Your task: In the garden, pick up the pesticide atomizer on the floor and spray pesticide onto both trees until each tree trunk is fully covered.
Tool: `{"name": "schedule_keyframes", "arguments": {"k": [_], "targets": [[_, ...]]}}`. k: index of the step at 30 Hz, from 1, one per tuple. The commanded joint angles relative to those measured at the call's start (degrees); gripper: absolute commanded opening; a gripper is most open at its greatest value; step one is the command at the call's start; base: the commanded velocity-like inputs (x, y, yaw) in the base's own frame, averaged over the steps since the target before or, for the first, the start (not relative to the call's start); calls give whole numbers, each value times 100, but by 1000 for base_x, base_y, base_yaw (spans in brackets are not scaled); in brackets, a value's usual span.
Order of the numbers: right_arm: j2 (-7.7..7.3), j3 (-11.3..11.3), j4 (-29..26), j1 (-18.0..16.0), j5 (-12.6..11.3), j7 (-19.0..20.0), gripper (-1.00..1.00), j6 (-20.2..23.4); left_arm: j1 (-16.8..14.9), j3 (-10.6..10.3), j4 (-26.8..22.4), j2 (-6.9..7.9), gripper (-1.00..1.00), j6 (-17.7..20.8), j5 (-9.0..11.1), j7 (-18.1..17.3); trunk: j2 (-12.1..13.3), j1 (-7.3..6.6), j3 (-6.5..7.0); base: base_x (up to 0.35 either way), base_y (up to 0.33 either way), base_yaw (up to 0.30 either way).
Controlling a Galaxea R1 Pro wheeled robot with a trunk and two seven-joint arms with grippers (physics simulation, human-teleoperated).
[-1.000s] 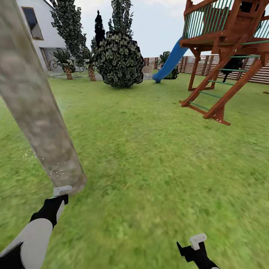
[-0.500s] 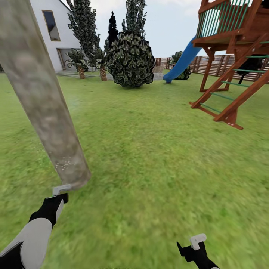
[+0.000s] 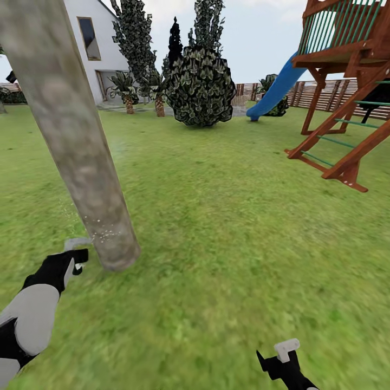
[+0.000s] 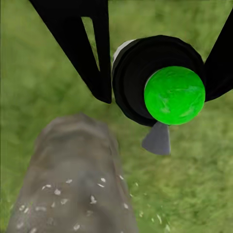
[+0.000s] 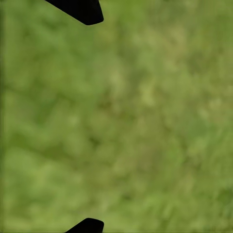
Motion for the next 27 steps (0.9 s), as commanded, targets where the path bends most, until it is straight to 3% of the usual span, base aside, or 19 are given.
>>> {"name": "schedule_keyframes", "arguments": {"k": [1, 5, 7, 11, 16, 27], "targets": [[-3, 10, 4, -3, 3, 8, 100, -18, -9, 21, -6, 96, -100, 26, -27, -47, -2, -1, -5, 0, 0, 0], [-7, 10, 3, -3, -2, 6, 100, -18, -76, -403, -5, -46, -100, 56, -11, -44, -2, -1, -5, 0, 0, 0], [-25, 3, -3, -3, -2, 1, 100, -22, -201, -510, -6, -185, -100, 100, 2, -43, -2, -1, -5, 0, 0, 0], [-38, -1, -5, -3, -11, -300, 100, -26, -521, -546, -16, -128, -100, 400, -2, -222, -2, -1, -5, 0, 0, 129], [-15, 10, -5, -3, -4, -507, 100, -25, -462, -567, -697, -117, -100, 456, 3, -397, -2, -1, -5, 0, -1, 208], [-4, 11, -5, -3, 1, -501, 100, -22, -451, -530, -699, -143, -100, 462, 17, -393, -2, -1, -5, 0, -248, 4]]}}
